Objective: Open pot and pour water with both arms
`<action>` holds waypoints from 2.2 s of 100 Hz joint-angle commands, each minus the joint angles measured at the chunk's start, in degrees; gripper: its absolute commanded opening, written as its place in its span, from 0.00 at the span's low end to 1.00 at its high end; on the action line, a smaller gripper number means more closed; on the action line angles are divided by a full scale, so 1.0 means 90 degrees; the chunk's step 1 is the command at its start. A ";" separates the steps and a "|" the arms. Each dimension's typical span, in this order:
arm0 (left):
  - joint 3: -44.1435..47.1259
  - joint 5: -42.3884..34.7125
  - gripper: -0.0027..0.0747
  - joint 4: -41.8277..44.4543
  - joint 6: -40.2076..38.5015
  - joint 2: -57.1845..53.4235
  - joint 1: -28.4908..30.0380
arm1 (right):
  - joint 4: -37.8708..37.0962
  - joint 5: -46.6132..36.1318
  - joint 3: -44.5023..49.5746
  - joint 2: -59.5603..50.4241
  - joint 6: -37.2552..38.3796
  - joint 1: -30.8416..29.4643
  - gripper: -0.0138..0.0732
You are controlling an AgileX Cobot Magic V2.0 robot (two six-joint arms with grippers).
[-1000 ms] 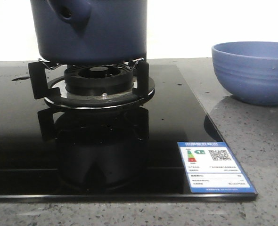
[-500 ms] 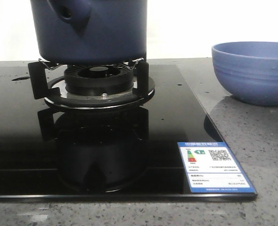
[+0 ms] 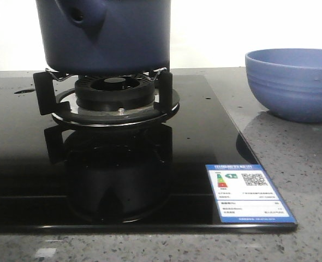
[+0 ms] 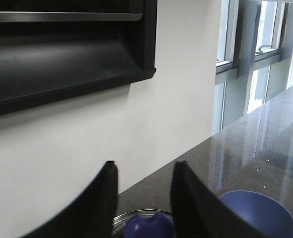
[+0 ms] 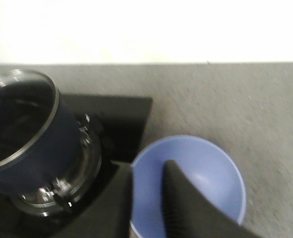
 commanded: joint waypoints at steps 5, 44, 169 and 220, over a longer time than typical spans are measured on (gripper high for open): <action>-0.0204 -0.0052 0.01 -0.0229 -0.0193 -0.0236 0.0065 | 0.0627 -0.1364 0.0377 -0.0349 -0.0429 -0.0017 0.09; 0.0400 -0.2704 0.01 0.0668 -0.1099 -0.0592 -0.0076 | 0.0642 -0.3249 0.2446 -0.1780 -0.0945 -0.0017 0.09; 0.6368 -0.4986 0.01 0.0424 -0.0644 -0.6244 -0.1205 | 0.0969 -0.3266 0.5625 -0.4993 -0.1802 -0.0017 0.09; 0.6368 -0.4986 0.01 0.0424 -0.0644 -0.6244 -0.1205 | 0.0969 -0.3277 0.5625 -0.4993 -0.1802 -0.0017 0.09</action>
